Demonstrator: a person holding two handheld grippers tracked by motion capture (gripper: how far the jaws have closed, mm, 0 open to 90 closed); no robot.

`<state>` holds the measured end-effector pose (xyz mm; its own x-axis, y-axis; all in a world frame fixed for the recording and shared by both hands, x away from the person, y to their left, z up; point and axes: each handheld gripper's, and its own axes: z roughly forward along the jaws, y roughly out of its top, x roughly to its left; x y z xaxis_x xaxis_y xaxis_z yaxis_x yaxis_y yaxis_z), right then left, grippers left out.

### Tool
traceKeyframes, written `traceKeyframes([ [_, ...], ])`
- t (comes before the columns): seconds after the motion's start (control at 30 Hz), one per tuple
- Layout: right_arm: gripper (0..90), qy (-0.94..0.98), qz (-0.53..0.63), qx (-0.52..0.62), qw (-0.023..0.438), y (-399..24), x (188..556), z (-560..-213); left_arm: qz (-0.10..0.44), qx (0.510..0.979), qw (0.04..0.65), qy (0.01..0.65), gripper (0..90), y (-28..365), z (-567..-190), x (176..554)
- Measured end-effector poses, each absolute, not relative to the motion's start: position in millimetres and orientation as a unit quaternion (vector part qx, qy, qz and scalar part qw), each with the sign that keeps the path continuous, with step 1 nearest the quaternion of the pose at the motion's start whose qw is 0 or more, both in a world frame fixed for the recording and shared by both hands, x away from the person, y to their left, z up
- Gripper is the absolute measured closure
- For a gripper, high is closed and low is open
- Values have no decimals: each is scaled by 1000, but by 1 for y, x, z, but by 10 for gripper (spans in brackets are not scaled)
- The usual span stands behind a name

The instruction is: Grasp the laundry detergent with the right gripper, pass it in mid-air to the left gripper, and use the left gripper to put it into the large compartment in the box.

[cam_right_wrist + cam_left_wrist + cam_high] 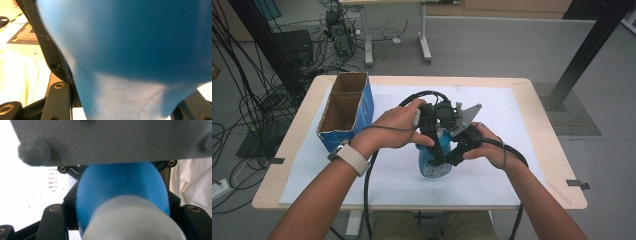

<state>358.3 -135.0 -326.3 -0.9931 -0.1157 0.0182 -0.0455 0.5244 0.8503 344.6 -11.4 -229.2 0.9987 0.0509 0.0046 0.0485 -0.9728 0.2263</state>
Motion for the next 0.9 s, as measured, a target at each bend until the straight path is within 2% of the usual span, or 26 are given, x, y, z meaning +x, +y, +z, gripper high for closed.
traceKeyframes([
  [0.9,431,-871,-488,46,36,-134,358,-327,6,993,112,23,378,-11,-229,345],
])
